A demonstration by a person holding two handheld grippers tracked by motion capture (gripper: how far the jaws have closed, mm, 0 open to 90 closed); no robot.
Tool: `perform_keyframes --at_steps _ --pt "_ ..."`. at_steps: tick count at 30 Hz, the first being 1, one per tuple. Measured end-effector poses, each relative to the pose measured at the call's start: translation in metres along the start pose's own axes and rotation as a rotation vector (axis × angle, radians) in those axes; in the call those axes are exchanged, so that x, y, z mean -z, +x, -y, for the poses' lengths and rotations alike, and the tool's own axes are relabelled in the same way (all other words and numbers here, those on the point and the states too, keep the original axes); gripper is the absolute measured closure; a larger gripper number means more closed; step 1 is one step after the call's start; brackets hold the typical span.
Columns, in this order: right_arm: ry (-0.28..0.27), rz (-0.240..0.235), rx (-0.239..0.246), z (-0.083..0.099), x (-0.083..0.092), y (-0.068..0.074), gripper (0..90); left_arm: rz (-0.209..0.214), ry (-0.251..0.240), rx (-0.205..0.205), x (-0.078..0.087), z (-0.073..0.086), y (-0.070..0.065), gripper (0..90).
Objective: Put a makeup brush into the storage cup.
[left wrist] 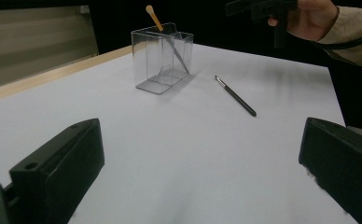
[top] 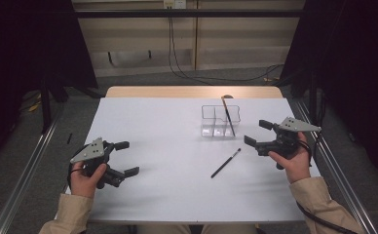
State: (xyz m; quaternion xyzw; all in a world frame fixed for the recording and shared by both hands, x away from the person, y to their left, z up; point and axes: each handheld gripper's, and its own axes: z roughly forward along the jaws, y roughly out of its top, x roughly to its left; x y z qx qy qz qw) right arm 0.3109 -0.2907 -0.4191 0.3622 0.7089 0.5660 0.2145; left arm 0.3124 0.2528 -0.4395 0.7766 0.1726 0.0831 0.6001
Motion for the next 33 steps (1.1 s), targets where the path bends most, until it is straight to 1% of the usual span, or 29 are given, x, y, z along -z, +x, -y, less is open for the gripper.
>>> perform_keyframes --at_steps 5,9,21,26,29,33 --pt "0.003 -0.006 0.001 0.002 0.005 0.003 5.6 0.0 -0.001 0.001 0.0 0.0 0.0 0.1" --pt "0.004 -0.004 0.013 0.003 0.01 0.004 5.0 0.0 -0.001 0.001 0.0 0.0 0.0 0.1" --pt "0.027 -0.003 0.004 0.014 0.026 0.007 4.6 0.0 -0.005 0.004 0.0 0.0 0.0 0.1" --pt "0.017 -0.008 -0.001 0.016 0.032 0.009 4.1 0.003 -0.007 0.007 0.0 0.0 0.0 0.1" --pt "0.027 -0.011 0.014 0.017 0.034 0.011 3.4 0.002 -0.007 0.007 0.0 0.0 0.0 0.1" --pt "0.038 -0.016 0.009 0.02 0.036 0.012 3.3 0.0 -0.008 0.006 0.001 0.0 0.0 0.1"
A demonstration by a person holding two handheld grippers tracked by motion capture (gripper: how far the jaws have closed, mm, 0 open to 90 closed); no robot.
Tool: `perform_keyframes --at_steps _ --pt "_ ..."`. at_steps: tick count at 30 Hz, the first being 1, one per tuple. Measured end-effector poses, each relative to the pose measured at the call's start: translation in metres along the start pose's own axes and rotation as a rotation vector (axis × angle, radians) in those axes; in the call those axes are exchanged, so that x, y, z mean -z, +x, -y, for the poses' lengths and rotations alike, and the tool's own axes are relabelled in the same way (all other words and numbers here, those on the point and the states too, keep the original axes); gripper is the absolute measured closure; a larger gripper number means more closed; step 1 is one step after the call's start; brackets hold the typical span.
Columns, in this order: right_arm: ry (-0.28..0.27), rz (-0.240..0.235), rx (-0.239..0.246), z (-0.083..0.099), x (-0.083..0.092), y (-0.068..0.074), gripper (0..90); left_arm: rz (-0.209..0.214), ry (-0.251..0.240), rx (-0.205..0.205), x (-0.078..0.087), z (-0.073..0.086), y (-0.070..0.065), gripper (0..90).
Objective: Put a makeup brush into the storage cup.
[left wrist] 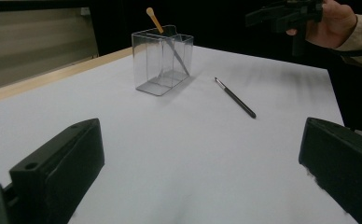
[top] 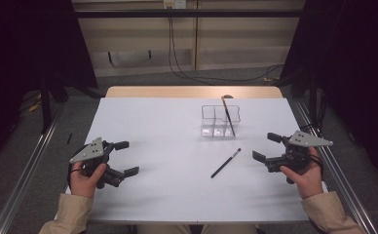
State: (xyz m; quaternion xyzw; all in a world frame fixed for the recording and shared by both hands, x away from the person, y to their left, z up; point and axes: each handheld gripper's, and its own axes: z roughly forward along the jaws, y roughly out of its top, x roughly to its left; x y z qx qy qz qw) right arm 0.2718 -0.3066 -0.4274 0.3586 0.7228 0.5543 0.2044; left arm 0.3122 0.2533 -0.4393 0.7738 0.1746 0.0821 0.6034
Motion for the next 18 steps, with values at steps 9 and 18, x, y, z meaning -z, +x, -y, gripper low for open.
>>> perform_keyframes --at_steps 9,18 --pt "0.002 -0.001 -0.004 0.006 0.008 0.002 2.8 0.003 0.001 -0.003 0.0 0.001 0.0 0.1" --pt "0.013 0.008 -0.009 0.013 0.019 0.005 2.8 0.0 -0.002 -0.004 0.001 0.0 0.001 0.1"
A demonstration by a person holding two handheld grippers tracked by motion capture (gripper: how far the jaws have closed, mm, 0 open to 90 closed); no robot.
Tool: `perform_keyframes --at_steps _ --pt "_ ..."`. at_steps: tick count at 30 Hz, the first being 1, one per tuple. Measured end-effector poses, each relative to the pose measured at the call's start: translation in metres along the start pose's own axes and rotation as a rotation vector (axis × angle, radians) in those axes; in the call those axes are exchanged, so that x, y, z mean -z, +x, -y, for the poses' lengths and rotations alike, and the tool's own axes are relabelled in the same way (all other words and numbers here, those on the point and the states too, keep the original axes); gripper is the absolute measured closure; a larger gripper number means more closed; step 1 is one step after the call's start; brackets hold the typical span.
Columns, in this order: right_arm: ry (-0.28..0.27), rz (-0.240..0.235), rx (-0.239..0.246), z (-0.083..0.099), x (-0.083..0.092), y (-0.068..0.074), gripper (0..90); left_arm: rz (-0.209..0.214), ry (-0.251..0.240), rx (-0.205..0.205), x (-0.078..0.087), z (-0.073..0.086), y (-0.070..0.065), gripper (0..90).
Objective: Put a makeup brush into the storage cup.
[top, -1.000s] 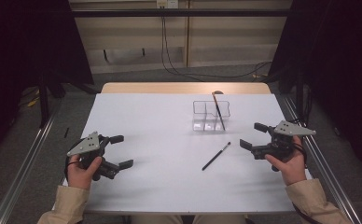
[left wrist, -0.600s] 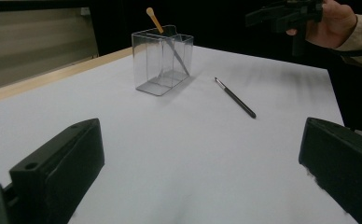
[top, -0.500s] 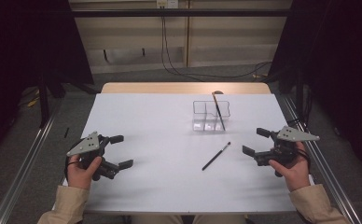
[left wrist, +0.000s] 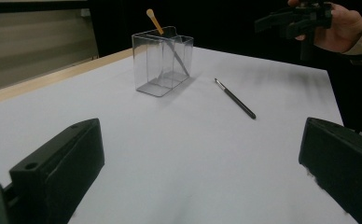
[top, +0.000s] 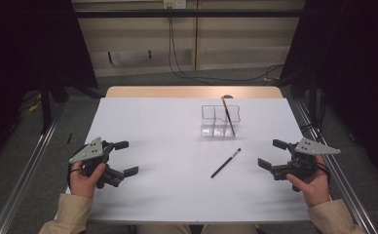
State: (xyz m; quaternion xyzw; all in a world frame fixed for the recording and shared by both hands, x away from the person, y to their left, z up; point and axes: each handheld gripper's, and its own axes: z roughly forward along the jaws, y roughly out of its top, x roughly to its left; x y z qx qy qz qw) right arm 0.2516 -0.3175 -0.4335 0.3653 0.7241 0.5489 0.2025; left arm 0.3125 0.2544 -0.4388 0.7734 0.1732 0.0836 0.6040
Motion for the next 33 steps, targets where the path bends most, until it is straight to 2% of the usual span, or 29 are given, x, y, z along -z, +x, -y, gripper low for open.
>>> perform_keyframes --at_steps 13,17,33 --pt "0.012 0.013 0.022 0.008 0.012 0.004 2.8 -0.004 -0.004 0.003 0.001 0.001 0.0 0.1" --pt "0.017 0.018 0.037 0.009 0.013 0.006 2.8 -0.004 -0.004 0.004 0.001 0.001 0.001 0.1" --pt "0.012 0.027 0.044 0.007 0.013 0.006 2.8 -0.003 -0.008 0.007 0.002 0.004 0.005 0.1"
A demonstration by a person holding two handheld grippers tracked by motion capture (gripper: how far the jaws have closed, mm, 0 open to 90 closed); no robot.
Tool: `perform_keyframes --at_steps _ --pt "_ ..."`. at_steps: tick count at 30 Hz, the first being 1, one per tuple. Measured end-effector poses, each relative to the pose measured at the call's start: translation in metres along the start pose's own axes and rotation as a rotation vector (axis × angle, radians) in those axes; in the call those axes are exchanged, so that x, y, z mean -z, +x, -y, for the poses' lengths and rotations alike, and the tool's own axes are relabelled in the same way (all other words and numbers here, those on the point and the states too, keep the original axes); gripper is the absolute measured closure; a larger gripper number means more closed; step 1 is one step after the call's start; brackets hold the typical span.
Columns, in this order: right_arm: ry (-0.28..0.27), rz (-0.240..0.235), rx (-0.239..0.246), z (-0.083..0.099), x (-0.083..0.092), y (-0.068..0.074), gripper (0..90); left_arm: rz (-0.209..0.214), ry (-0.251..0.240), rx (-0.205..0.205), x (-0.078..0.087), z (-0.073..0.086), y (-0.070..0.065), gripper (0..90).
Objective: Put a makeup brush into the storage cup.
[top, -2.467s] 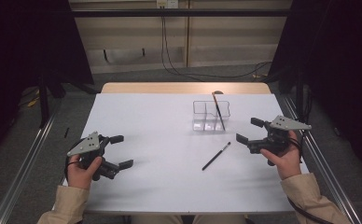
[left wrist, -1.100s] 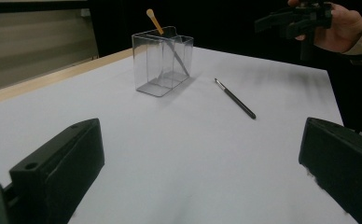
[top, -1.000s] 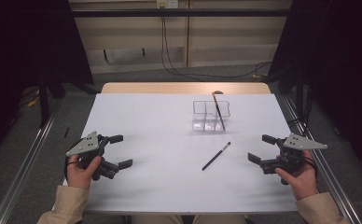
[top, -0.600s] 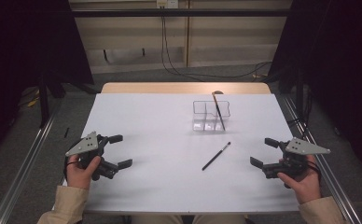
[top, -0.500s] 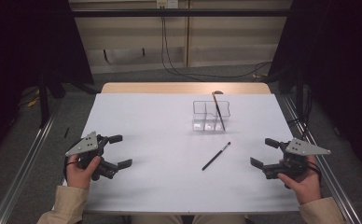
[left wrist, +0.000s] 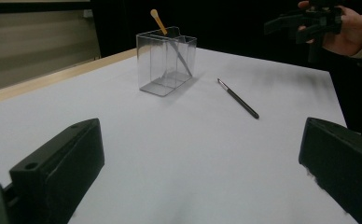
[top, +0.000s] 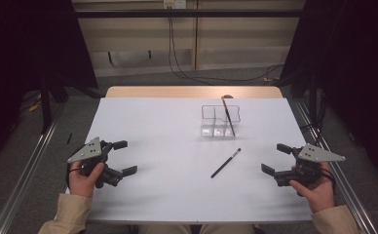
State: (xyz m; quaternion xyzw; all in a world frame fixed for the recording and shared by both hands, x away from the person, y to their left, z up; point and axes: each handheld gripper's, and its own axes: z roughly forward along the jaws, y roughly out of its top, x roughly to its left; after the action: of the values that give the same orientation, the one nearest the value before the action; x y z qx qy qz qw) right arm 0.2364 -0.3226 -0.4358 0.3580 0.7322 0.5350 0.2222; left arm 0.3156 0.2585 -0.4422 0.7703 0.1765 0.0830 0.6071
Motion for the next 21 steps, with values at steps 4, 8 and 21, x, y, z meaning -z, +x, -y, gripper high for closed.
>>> perform_keyframes --at_steps 4,8,21 --pt "0.001 0.004 -0.002 0.0002 0.0007 -0.0002 2.8 0.005 0.001 0.0 -0.0015 -0.0004 0.0006 0.1" --pt "0.001 0.008 -0.011 0.0014 0.0019 -0.0008 2.8 0.008 0.004 -0.001 -0.0043 -0.0018 -0.0001 0.1" --pt "0.0 0.016 -0.004 -0.0023 -0.0002 -0.0022 2.8 0.01 0.012 -0.016 -0.0064 -0.0033 -0.0035 0.1"
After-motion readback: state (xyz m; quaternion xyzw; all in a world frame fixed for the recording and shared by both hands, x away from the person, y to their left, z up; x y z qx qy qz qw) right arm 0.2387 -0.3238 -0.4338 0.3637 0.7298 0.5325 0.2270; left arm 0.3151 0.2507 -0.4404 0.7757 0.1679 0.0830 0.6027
